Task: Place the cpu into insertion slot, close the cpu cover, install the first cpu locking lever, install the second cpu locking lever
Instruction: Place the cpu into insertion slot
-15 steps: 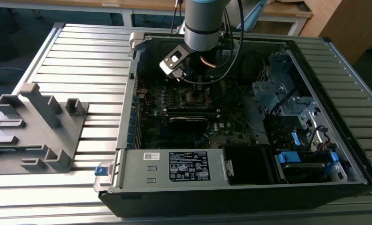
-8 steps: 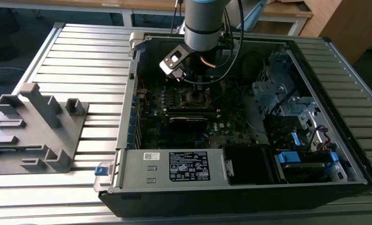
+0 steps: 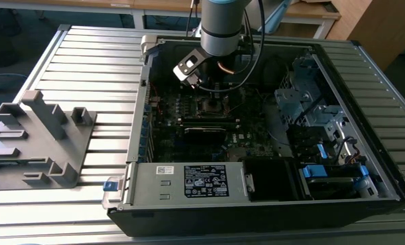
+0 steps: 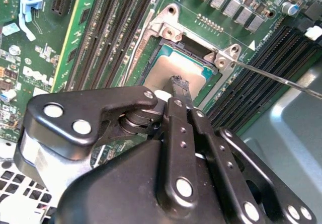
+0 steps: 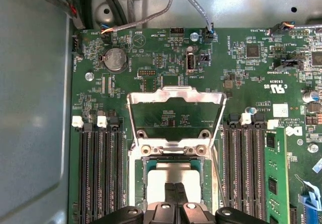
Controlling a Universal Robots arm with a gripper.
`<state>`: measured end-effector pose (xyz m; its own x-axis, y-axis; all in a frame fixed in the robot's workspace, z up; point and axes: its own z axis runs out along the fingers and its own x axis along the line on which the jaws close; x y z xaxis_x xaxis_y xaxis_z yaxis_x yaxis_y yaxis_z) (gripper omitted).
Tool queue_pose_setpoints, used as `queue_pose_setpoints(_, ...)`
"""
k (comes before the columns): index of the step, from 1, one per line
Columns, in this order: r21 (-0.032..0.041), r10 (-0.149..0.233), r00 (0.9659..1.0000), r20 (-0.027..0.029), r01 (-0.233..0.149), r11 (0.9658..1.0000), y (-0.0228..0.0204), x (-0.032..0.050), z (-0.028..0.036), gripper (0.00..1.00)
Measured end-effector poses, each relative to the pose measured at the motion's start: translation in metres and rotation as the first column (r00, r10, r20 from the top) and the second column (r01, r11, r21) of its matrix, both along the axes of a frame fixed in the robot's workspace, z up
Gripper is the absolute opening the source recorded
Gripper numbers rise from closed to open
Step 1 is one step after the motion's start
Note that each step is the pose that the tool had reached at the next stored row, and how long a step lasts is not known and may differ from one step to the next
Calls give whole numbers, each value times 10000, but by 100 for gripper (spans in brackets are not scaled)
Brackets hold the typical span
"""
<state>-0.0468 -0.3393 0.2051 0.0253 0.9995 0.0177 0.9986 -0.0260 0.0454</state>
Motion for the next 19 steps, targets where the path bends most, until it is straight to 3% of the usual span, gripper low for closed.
queue_pose_setpoints(4,1,-4,10000,1,4,10000,0,0,-1,11)
queue_pose_setpoints(6,4,-5,10000,-57,5,10000,1,0,-2,11)
queue_pose_setpoints(10,0,-4,9999,-113,4,10000,0,0,-1,11)
queue_pose_setpoints(19,4,-3,9999,-120,3,10000,0,-7,-25,11)
